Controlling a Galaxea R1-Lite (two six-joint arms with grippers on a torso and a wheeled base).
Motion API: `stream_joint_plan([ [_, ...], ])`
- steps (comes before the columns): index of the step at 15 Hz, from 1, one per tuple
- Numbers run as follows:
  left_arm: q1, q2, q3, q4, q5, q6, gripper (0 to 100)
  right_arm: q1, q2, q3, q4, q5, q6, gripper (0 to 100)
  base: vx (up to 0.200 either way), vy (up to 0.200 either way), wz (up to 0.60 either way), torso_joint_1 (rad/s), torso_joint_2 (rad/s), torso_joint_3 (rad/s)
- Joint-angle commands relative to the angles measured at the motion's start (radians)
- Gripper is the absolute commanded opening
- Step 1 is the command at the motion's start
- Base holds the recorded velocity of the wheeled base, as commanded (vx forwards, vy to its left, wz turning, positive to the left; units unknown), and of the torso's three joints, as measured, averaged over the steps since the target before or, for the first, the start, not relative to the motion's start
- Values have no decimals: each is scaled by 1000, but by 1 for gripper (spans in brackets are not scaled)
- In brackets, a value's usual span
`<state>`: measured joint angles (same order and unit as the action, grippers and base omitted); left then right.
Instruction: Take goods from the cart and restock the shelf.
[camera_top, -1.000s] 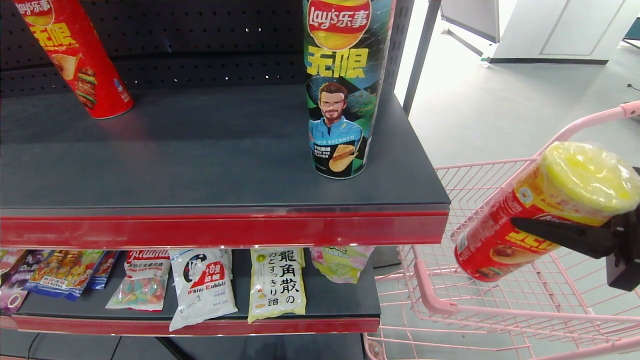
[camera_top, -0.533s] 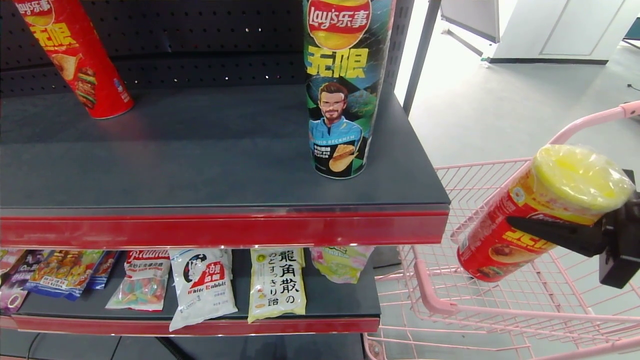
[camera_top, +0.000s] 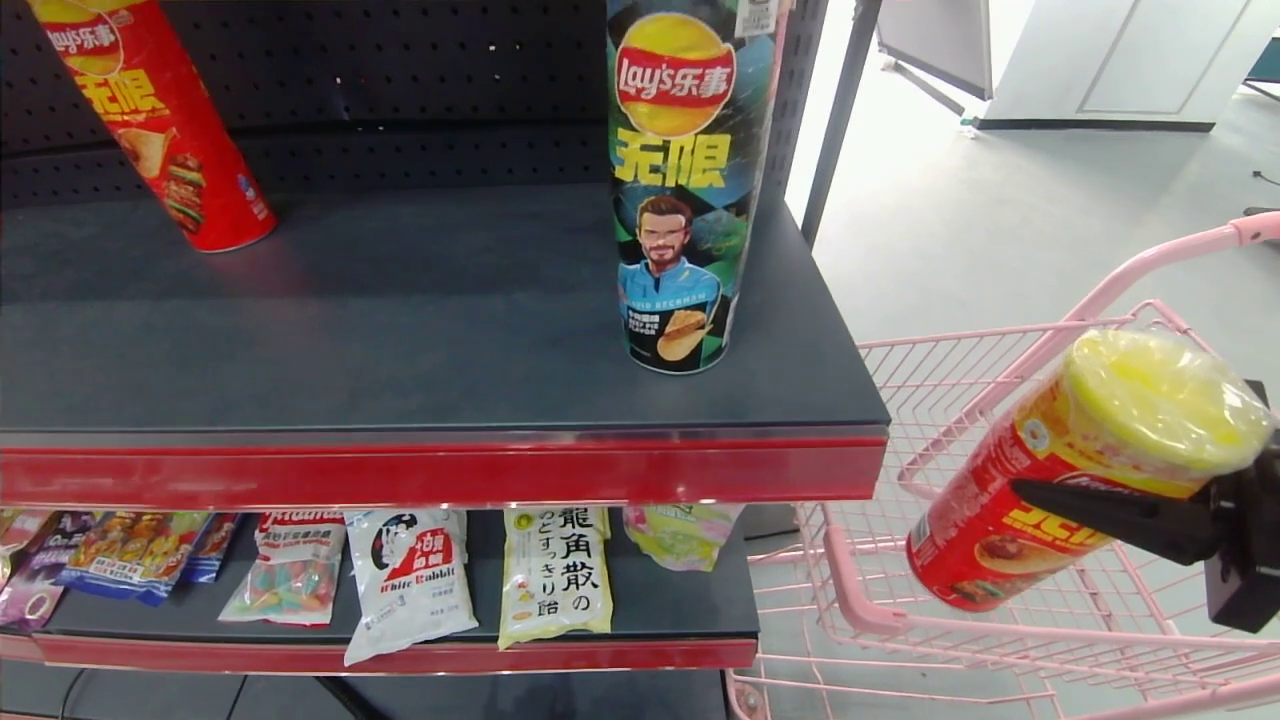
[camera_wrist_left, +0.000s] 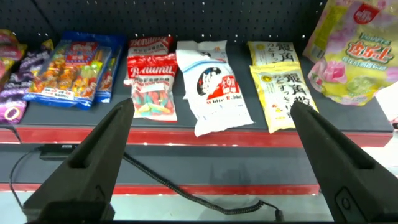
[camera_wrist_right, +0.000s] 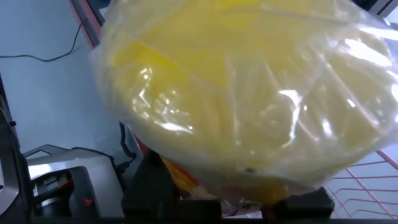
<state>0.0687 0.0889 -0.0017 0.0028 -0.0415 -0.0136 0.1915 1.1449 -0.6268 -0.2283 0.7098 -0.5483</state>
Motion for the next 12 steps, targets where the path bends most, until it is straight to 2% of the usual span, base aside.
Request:
stream_joint_plan([
  [1,0,2,0,0,0,0,100,13,-5,-4,0,0,1,0,0,0,0,183,-456,-281],
  [12,0,0,0,0,0,0,100,28,-42,-7,3,0,18,0,0,0,0,227,-535,-314],
])
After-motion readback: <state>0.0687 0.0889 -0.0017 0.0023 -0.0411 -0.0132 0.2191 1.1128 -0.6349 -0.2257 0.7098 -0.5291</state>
